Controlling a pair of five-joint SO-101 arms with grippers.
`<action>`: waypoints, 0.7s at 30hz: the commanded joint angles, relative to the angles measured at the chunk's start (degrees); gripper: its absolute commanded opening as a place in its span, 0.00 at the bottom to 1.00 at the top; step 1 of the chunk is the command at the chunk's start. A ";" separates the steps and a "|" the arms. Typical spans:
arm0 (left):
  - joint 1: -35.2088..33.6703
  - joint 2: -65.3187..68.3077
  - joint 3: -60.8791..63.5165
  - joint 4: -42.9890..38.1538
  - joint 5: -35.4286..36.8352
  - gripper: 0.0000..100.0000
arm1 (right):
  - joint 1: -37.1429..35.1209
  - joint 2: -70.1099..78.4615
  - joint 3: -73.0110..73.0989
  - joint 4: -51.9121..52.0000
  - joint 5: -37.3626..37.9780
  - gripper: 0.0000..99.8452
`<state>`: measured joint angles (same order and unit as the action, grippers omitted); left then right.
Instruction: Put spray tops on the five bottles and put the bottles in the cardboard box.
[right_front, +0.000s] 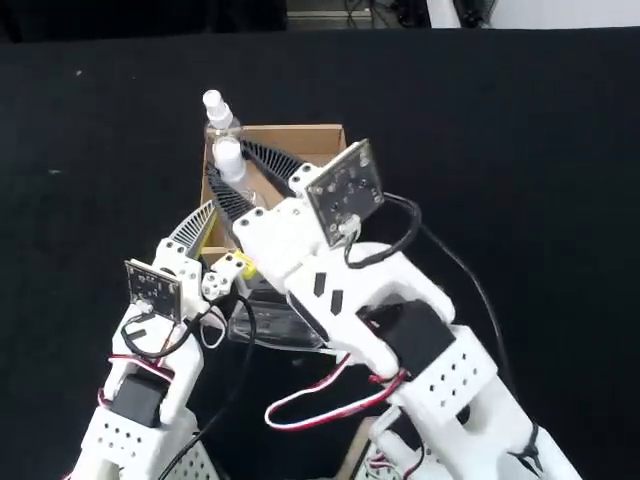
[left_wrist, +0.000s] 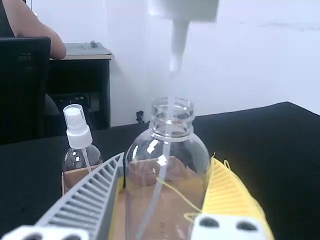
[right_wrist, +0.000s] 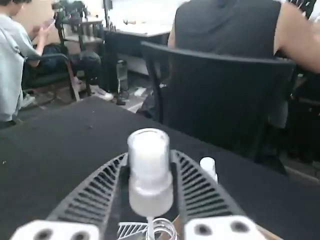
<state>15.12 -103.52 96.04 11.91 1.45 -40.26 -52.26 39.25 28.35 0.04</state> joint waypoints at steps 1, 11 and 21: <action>0.31 -0.97 1.27 -1.14 -0.62 0.03 | -1.41 -0.13 -0.75 0.18 0.26 0.20; 0.31 -0.97 1.27 -1.14 -0.62 0.03 | -0.88 -7.69 -10.86 10.73 0.26 0.12; 0.31 -0.97 1.27 -1.14 -0.62 0.03 | 6.51 -13.93 -3.30 10.90 0.26 0.02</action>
<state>15.12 -103.52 96.04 11.91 1.45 -32.88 -67.12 33.19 41.80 -0.04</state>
